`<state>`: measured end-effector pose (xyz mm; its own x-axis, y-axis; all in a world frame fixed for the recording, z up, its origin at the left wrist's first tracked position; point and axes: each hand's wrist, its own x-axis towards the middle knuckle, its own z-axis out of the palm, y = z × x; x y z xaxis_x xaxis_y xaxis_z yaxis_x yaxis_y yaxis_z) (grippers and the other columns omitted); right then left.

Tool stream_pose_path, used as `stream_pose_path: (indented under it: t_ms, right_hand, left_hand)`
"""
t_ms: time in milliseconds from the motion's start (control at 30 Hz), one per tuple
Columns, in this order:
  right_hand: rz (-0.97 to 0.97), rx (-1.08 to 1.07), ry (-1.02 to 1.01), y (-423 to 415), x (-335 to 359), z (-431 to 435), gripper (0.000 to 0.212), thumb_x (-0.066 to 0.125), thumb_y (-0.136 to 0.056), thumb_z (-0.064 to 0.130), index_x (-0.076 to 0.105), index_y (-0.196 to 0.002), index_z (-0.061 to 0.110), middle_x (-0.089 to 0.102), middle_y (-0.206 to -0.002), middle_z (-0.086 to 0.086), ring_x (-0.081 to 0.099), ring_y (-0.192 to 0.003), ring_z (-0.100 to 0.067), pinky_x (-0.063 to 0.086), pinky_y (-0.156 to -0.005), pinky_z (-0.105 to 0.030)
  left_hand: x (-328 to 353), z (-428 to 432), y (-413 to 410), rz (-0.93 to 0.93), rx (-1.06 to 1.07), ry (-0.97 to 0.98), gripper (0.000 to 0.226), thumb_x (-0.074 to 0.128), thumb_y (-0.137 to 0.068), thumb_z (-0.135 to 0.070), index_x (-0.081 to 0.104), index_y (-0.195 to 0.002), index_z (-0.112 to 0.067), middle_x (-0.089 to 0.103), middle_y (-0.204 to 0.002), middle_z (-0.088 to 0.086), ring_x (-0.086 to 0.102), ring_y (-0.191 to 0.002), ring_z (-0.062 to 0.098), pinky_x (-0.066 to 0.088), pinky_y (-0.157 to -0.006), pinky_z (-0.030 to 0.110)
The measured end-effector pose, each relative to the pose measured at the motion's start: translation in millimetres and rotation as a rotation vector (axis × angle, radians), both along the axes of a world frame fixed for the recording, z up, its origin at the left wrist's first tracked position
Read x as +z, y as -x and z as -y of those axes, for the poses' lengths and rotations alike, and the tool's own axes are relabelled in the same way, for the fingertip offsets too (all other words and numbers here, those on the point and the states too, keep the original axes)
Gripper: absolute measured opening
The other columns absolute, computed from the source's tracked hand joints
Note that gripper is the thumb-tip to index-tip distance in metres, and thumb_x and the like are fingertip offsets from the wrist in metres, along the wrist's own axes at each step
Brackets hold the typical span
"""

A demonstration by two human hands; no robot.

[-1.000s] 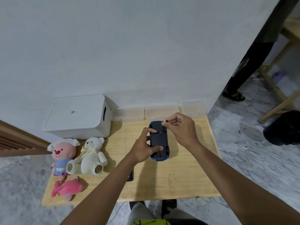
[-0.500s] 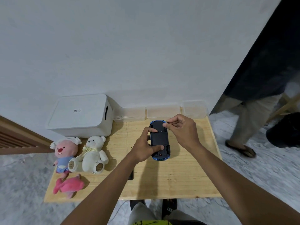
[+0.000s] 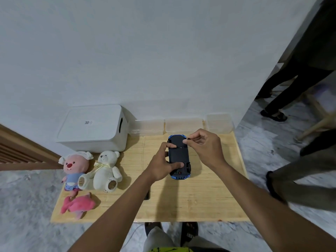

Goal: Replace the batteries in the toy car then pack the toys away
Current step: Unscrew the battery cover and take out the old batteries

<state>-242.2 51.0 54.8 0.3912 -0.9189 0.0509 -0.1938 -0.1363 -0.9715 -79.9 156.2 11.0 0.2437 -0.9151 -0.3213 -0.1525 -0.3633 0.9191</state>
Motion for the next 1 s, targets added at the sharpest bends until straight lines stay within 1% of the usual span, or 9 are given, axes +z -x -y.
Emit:
stream_pose_path:
  t_ms: [133, 267, 467, 633, 733, 800, 867, 933, 1000]
  right_hand:
    - [0.051, -0.039, -0.061, 4, -3, 0, 0.017, 0.088, -0.075, 0.009, 0.071, -0.077, 0.013, 0.074, -0.080, -0.005, 0.070, -0.073, -0.014, 0.056, -0.070, -0.019]
    - [0.043, -0.058, -0.058, 5, -7, -1, 0.017, 0.088, -0.074, 0.009, 0.072, -0.079, 0.008, 0.075, -0.081, -0.006, 0.072, -0.075, -0.018, 0.057, -0.071, -0.020]
    - [-0.060, 0.041, 0.057, -3, -1, -3, 0.019, 0.086, -0.078, 0.011, 0.071, -0.076, 0.022, 0.073, -0.077, 0.008, 0.071, -0.072, -0.005, 0.060, -0.070, -0.025]
    - [-0.123, 0.167, 0.028, -8, 3, 1, 0.015, 0.074, -0.088, 0.011, 0.077, -0.092, 0.025, 0.075, -0.091, 0.013, 0.073, -0.079, -0.008, 0.063, -0.076, -0.037]
    - [-0.110, 0.159, -0.010, -9, 6, 1, 0.010, 0.074, -0.087, 0.012, 0.075, -0.089, 0.022, 0.075, -0.092, 0.012, 0.075, -0.078, -0.012, 0.062, -0.076, -0.034]
    - [-0.049, 0.137, -0.078, -8, 8, 2, 0.004, 0.078, -0.086, 0.012, 0.076, -0.088, 0.014, 0.076, -0.090, 0.005, 0.075, -0.075, -0.017, 0.062, -0.075, -0.033]
    - [-0.021, 0.131, -0.096, -7, 7, 5, 0.006, 0.076, -0.087, 0.009, 0.078, -0.093, 0.010, 0.077, -0.089, -0.003, 0.075, -0.077, -0.019, 0.063, -0.077, -0.036]
    - [-0.047, 0.155, -0.063, -7, 6, 6, 0.011, 0.073, -0.090, 0.009, 0.078, -0.098, 0.014, 0.077, -0.090, -0.002, 0.075, -0.079, -0.017, 0.063, -0.078, -0.033]
    - [-0.075, 0.164, -0.030, -7, 5, 4, 0.010, 0.075, -0.088, 0.011, 0.076, -0.092, 0.019, 0.076, -0.089, 0.004, 0.075, -0.078, -0.015, 0.061, -0.077, -0.031]
  left_hand:
    - [1, -2, 0, -0.001, 0.012, -0.013, 0.062, 0.089, -0.078, -0.015, 0.048, -0.121, -0.032, 0.065, -0.119, 0.005, 0.072, -0.103, 0.022, 0.063, -0.087, 0.050]
    - [1, -3, 1, -0.004, 0.006, -0.009, 0.061, 0.088, -0.080, -0.013, 0.048, -0.123, -0.030, 0.064, -0.119, 0.003, 0.070, -0.104, 0.019, 0.063, -0.087, 0.049]
    - [0, -3, 2, 0.030, 0.001, -0.016, 0.061, 0.088, -0.080, -0.013, 0.047, -0.122, -0.030, 0.065, -0.116, 0.003, 0.071, -0.103, 0.023, 0.064, -0.085, 0.048]
    - [-1, -3, 3, 0.018, -0.006, -0.032, 0.061, 0.088, -0.080, -0.012, 0.047, -0.121, -0.032, 0.064, -0.118, 0.008, 0.074, -0.096, 0.025, 0.064, -0.083, 0.048]
    - [-1, -4, 3, 0.014, -0.001, -0.031, 0.061, 0.088, -0.080, -0.011, 0.047, -0.121, -0.031, 0.063, -0.118, 0.007, 0.072, -0.099, 0.026, 0.064, -0.083, 0.047]
    - [-1, -4, 2, 0.017, 0.003, -0.023, 0.061, 0.088, -0.080, -0.012, 0.047, -0.121, -0.031, 0.063, -0.117, 0.005, 0.070, -0.103, 0.024, 0.063, -0.085, 0.047]
    - [-2, -3, 1, 0.019, 0.002, -0.024, 0.061, 0.088, -0.080, -0.013, 0.046, -0.121, -0.030, 0.063, -0.117, 0.005, 0.068, -0.104, 0.022, 0.063, -0.086, 0.048]
    - [-3, -4, 0, 0.020, 0.002, -0.031, 0.061, 0.088, -0.080, -0.012, 0.046, -0.120, -0.031, 0.063, -0.117, 0.005, 0.069, -0.104, 0.024, 0.063, -0.085, 0.047]
    - [-5, -4, 0, 0.023, 0.003, -0.036, 0.062, 0.089, -0.079, -0.013, 0.046, -0.120, -0.032, 0.063, -0.118, 0.005, 0.069, -0.104, 0.025, 0.063, -0.085, 0.047]
